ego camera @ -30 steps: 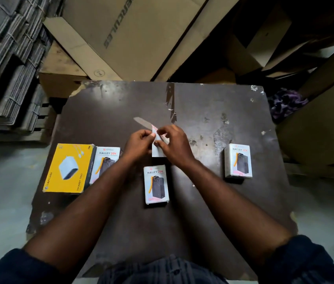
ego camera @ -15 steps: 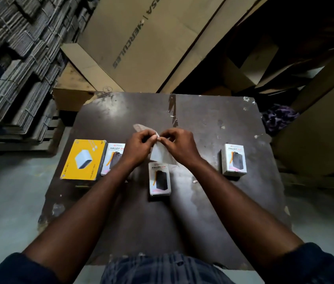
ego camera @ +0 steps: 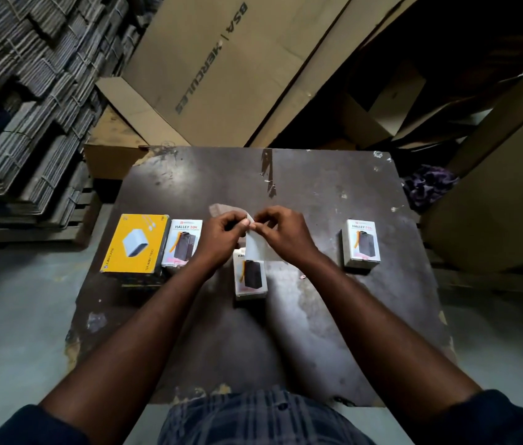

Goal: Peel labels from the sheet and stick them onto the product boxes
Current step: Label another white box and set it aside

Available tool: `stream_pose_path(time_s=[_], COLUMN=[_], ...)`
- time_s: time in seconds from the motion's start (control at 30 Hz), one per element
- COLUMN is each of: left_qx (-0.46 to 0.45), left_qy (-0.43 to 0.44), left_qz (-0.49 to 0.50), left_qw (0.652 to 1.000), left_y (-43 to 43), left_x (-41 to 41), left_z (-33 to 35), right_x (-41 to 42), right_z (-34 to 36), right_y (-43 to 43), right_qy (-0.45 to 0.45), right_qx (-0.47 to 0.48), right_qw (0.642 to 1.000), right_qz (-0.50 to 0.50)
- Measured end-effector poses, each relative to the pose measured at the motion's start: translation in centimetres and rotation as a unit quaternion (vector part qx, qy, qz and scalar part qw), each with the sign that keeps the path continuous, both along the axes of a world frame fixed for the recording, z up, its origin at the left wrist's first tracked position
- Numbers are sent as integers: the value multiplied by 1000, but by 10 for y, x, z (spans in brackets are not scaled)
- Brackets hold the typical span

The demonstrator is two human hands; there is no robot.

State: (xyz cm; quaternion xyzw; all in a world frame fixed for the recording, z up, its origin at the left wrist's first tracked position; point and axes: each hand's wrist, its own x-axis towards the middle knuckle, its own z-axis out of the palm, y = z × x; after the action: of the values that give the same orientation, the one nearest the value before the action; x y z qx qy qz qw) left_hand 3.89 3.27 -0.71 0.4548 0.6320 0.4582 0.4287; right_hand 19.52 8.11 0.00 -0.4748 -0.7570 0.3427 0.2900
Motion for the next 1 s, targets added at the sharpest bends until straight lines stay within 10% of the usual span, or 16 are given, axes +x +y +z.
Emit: stream_pose_path(time_s=[1.0], left_qx=[-11], left_qy=[-102], left_qz=[55], left_qw=[993], left_y=[-8], left_x=[9], left_z=[11], right_x=[2], right_z=[18], right_y=[-13], right_qy=[2], right_qx=[51], right_qw=[998], right_qz=[-22])
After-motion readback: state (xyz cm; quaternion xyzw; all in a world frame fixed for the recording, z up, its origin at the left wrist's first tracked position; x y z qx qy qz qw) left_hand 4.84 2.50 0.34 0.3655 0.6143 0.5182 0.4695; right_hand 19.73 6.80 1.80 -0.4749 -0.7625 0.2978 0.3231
